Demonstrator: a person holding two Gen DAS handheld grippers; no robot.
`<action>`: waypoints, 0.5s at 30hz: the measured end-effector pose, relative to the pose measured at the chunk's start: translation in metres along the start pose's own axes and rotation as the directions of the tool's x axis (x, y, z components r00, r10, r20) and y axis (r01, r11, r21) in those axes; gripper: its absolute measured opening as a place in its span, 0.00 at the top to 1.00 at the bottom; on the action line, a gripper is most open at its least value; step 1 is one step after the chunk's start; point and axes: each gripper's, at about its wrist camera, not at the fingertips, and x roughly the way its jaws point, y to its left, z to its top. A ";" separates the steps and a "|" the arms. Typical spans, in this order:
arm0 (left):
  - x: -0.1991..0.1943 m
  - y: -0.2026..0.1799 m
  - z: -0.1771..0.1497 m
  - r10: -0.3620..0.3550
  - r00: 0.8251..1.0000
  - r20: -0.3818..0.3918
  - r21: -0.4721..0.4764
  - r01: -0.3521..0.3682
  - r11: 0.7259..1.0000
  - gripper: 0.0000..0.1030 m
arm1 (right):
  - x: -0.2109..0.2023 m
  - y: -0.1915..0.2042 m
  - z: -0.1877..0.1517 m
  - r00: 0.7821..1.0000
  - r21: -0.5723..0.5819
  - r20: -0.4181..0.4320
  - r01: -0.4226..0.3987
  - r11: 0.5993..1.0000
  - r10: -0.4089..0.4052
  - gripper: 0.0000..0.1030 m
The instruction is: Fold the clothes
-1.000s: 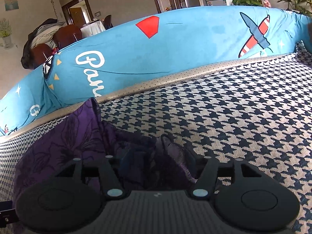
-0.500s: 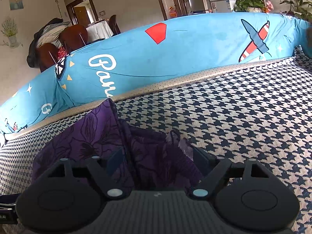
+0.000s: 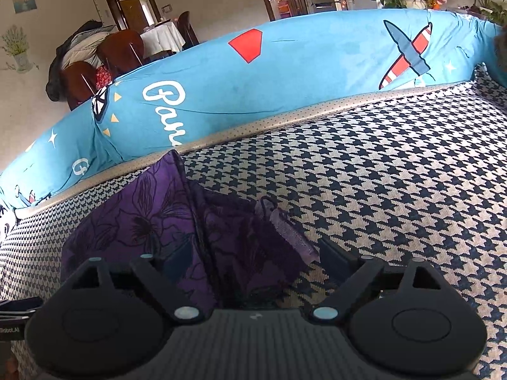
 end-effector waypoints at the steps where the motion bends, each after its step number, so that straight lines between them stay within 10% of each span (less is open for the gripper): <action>1: 0.000 -0.001 0.000 0.009 1.000 0.000 0.008 -0.009 1.000 0.00 | -0.002 -0.001 -0.001 1.000 -0.001 -0.004 0.001 1.000 -0.001 0.14; 15: 0.002 -0.017 -0.004 0.027 1.000 0.016 0.081 -0.028 0.996 0.00 | 0.007 -0.008 -0.005 0.999 -0.003 -0.044 0.005 1.000 -0.005 0.09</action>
